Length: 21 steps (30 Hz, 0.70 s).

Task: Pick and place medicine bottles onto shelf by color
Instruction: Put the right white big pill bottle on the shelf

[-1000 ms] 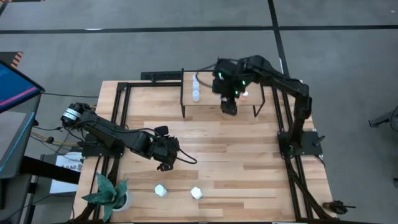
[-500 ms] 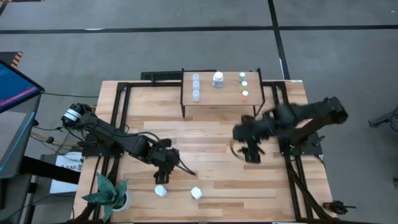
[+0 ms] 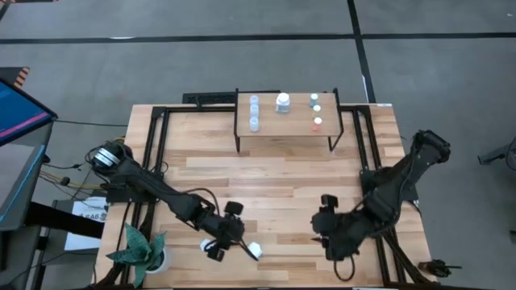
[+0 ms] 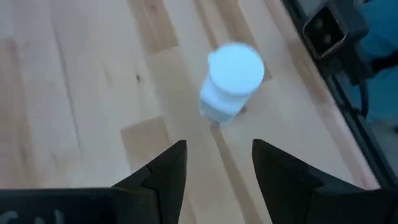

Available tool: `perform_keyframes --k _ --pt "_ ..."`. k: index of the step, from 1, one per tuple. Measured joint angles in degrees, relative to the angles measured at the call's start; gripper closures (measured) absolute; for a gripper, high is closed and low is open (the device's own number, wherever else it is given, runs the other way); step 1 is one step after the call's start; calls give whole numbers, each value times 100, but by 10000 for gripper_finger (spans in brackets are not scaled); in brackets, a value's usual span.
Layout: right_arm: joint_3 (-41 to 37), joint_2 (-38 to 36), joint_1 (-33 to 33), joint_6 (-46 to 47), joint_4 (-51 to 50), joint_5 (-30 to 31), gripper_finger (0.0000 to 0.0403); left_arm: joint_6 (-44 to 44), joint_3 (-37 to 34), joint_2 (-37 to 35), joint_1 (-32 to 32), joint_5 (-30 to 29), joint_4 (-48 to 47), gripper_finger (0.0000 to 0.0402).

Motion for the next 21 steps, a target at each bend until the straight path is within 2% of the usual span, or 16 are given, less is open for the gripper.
perform_keyframes --k 9,15,21 --pt "-6 306 449 716 62 326 147 396 -4 724 7 478 402 232" --pt "2 438 382 806 216 406 147 369 21 825 25 392 654 225" --pt "4 850 180 759 445 183 147 431 13 916 -23 284 1015 194"
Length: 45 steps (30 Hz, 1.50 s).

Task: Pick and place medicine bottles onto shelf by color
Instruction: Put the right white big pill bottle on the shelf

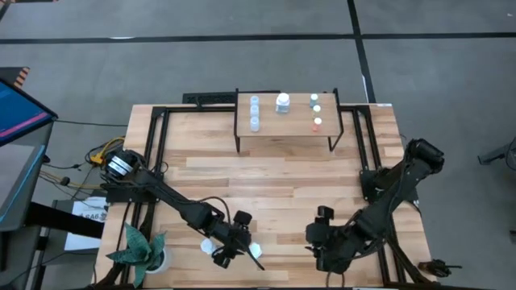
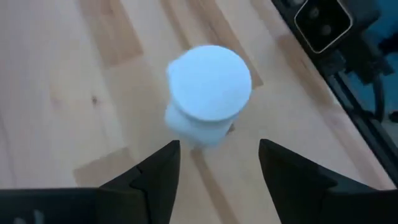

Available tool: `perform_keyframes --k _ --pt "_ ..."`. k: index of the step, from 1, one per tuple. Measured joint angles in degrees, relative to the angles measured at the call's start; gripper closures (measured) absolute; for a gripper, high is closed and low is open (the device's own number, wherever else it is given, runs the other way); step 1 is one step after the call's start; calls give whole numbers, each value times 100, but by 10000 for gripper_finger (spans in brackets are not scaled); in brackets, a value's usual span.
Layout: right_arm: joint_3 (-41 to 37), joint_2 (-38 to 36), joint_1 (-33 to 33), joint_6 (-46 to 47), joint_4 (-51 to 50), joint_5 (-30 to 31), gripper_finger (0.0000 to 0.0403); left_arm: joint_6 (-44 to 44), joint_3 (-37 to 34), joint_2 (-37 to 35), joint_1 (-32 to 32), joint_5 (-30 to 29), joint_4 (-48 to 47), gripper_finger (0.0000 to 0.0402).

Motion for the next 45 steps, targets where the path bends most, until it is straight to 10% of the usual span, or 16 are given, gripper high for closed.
perform_keyframes --k 24,34,45 --pt "0 343 -15 32 297 -81 147 167 19 474 45 -347 1071 154" --pt "0 343 -17 45 365 -76 147 -576 18 471 201 -2465 1892 154" --pt "0 342 -10 303 382 -356 147 -1171 16 392 210 -1295 1659 154"
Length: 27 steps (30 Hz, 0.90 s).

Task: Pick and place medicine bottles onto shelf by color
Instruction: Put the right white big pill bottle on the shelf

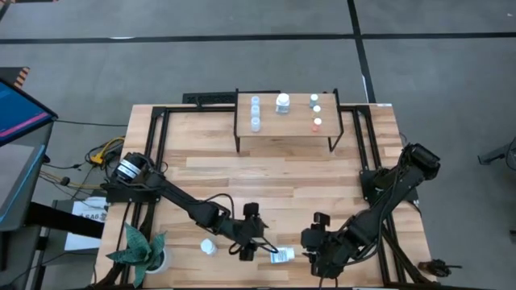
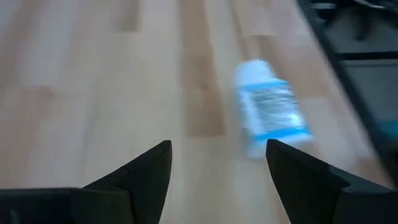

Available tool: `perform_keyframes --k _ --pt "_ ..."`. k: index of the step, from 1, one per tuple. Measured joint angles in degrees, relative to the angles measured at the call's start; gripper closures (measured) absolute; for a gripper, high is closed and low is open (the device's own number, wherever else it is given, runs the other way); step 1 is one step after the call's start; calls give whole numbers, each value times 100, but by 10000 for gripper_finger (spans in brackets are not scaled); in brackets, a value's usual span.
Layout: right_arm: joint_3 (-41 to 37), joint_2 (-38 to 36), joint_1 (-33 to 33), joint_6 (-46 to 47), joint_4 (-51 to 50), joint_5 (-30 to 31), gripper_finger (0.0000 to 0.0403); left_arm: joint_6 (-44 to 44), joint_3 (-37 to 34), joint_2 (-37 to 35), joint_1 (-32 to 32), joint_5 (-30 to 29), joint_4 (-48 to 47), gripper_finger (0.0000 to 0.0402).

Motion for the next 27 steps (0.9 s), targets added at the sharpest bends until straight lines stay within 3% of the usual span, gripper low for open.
perform_keyframes --k 4,12,18,27 --pt "-50 112 0 245 85 -134 147 -294 0 -10 -114 749 -40 154" --pt "-3 939 -12 153 176 -138 147 -317 0 47 -304 237 -127 155" --pt "6 1494 -49 139 280 -177 147 -407 0 127 -301 265 -141 155" --pt "11 1599 -111 -20 673 -150 147 -443 2 430 -388 283 527 155"
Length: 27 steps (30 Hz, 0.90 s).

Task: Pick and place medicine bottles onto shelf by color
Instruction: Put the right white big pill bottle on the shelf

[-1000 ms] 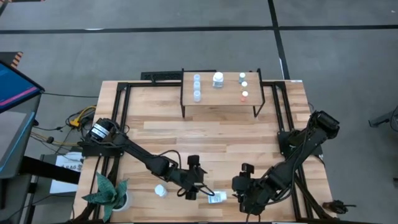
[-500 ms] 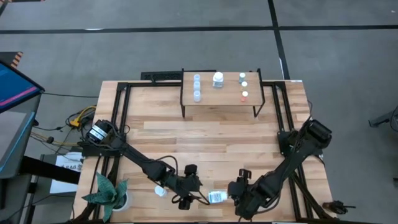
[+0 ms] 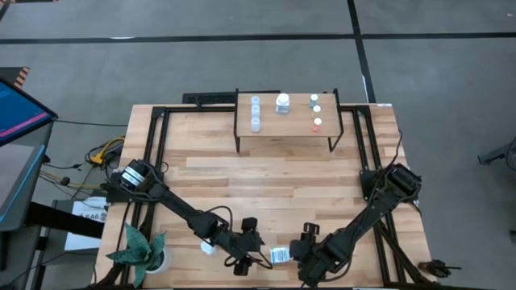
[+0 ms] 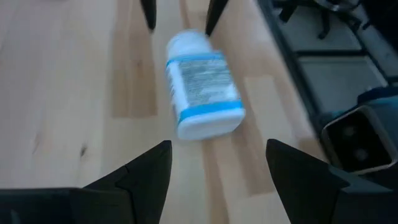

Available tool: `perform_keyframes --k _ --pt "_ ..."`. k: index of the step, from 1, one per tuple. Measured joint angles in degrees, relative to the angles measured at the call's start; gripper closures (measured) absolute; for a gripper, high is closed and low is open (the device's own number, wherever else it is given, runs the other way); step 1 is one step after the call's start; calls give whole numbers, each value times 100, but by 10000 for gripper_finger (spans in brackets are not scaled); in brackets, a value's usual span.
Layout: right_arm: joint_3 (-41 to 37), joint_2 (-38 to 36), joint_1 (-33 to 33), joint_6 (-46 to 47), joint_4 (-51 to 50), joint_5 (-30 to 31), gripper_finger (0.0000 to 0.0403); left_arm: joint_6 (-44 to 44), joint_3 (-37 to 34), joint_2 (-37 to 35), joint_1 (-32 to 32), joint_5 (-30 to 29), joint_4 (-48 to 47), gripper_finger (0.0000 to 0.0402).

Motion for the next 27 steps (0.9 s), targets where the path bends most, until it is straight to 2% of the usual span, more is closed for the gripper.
perform_keyframes --k 11,20,27 --pt "0 0 -206 -381 343 -10 147 -49 2 19 9 -138 -40 155" --pt "0 0 -401 -998 515 -558 147 -56 2 19 9 -147 -116 155" --pt "0 0 -488 -1511 519 -632 147 -57 2 19 9 -150 -125 155"
